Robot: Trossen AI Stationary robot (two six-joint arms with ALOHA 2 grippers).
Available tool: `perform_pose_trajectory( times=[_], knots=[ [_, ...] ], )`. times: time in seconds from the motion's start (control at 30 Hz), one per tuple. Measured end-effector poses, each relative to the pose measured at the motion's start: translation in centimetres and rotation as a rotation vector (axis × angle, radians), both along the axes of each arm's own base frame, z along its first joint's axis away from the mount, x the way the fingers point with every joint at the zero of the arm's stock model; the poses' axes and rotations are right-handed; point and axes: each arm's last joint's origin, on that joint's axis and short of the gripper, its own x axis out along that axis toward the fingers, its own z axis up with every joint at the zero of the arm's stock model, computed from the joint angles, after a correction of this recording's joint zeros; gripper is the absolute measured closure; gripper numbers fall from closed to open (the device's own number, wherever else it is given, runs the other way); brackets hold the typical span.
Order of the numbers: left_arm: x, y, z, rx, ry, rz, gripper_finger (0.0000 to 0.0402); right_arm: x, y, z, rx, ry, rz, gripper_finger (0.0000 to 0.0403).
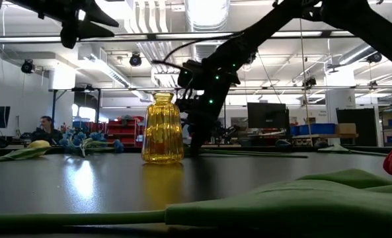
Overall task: Sort flowers into vase by color
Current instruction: Put the top red flower into the left yellow vase
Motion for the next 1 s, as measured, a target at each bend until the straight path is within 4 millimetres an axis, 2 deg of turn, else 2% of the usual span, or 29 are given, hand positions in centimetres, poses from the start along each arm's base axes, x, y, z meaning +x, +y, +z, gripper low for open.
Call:
perform_pose_trajectory(
  times=[0.1, 0.2, 0.3, 0.5, 0.6, 0.67, 0.77, 0.9, 1.0],
  knots=[
    [-0.4, -0.1, 0.2, 0.020, -0.009, -0.032, 0.0264, -0.1, 0.8, 2.7, 0.004, -0.068, -0.024, 0.0388],
    [-0.4, -0.4, 0.5, 0.045, -0.022, -0.105, 0.0266, -0.7, 1.4, 6.8, 0.001, -0.172, -0.064, 0.0389],
    [-0.3, -0.7, 2.6, 0.098, -0.043, -0.212, 0.0267, -1.8, 2.2, 10.8, 0.007, -0.267, -0.109, 0.0389],
    [0.2, -0.8, 6.1, 0.216, 0.166, -0.265, 0.0267, -5.0, 5.3, 19.2, 0.072, -0.524, -0.178, 0.0390],
    [0.6, -1.3, 7.3, 0.190, 0.161, -0.366, 0.0267, -6.2, 7.7, 21.8, 0.110, -0.705, -0.163, 0.0390],
    [1.0, -1.9, 8.1, 0.148, 0.107, -0.462, 0.0267, -6.8, 9.4, 22.7, 0.142, -0.828, -0.133, 0.0390],
    [2.1, -3.5, 8.5, 0.122, 0.028, -0.580, 0.0267, -7.6, 11.7, 22.6, 0.191, -1.002, -0.087, 0.0390],
    [3.9, -5.9, 8.1, 0.076, 0.014, -0.601, 0.0267, -8.0, 14.1, 21.1, 0.231, -1.192, -0.047, 0.0390],
    [4.4, -7.9, 7.4, 0.015, 0.062, -0.593, 0.0267, -8.1, 15.4, 20.0, 0.176, -1.287, -0.041, 0.0390]
  ],
)
